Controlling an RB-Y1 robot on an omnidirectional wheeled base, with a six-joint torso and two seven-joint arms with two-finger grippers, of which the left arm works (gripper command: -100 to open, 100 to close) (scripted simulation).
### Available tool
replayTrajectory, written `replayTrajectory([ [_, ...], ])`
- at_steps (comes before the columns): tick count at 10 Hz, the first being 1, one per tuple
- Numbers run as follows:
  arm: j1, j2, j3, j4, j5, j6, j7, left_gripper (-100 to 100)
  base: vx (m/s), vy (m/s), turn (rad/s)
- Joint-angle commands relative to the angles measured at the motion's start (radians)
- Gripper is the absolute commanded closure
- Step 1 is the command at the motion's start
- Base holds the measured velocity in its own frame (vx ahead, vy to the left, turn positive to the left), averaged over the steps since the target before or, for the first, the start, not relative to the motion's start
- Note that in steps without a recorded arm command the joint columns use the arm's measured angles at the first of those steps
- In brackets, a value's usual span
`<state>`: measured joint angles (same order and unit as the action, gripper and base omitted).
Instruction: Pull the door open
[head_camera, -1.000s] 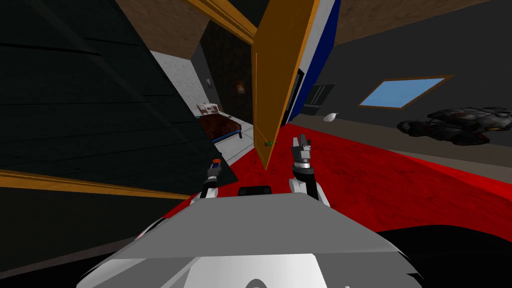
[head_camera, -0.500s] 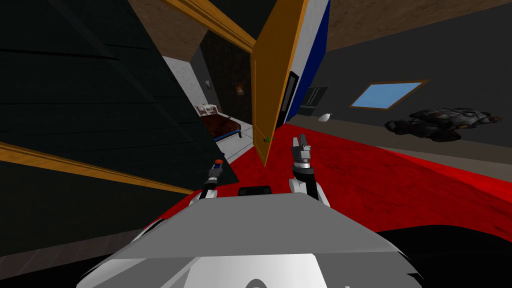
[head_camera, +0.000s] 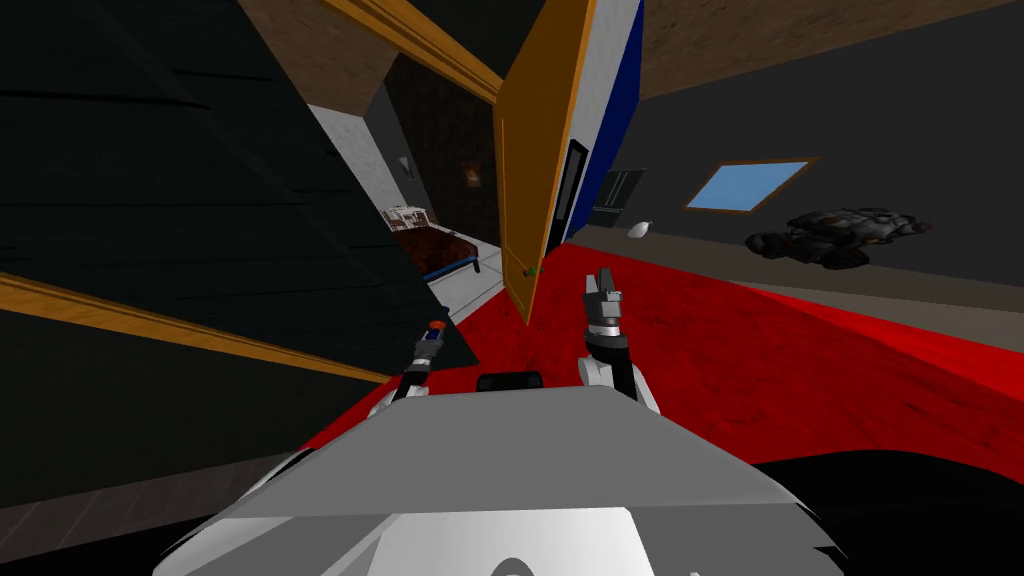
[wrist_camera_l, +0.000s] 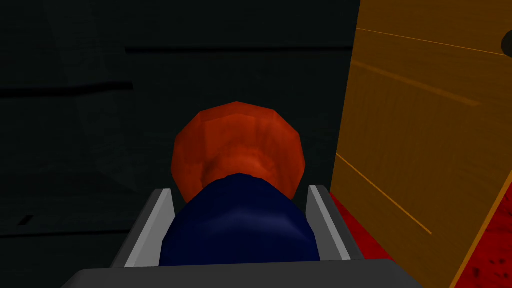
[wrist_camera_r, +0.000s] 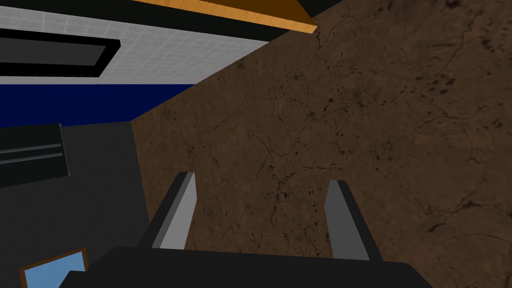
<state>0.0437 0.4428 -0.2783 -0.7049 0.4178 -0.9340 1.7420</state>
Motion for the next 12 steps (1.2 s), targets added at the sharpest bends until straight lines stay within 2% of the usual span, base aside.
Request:
replayTrajectory([
  [1, -0.001, 0.007, -0.019, 0.024, -0.009, -0.029, 0.022, 100, -0.164, 0.047, -0.056],
  [2, 0.010, 0.022, -0.036, 0.020, -0.017, -0.046, 0.042, 100, -0.199, 0.039, -0.100],
  [5, 0.027, 0.044, -0.062, 0.015, -0.029, -0.070, 0.070, 100, -0.172, 0.044, -0.069],
  [6, 0.024, 0.043, -0.055, 0.010, -0.026, -0.060, 0.061, 100, -0.080, 0.013, -0.008],
  [7, 0.035, 0.053, -0.067, 0.017, -0.032, -0.082, 0.076, 100, -0.163, 0.043, -0.119],
  [8, 0.037, 0.056, -0.070, 0.019, -0.033, -0.088, 0.080, 100, -0.191, 0.055, -0.159],
  [12, 0.060, 0.081, -0.096, 0.036, -0.046, -0.145, 0.114, 100, -0.197, 0.076, -0.147],
])
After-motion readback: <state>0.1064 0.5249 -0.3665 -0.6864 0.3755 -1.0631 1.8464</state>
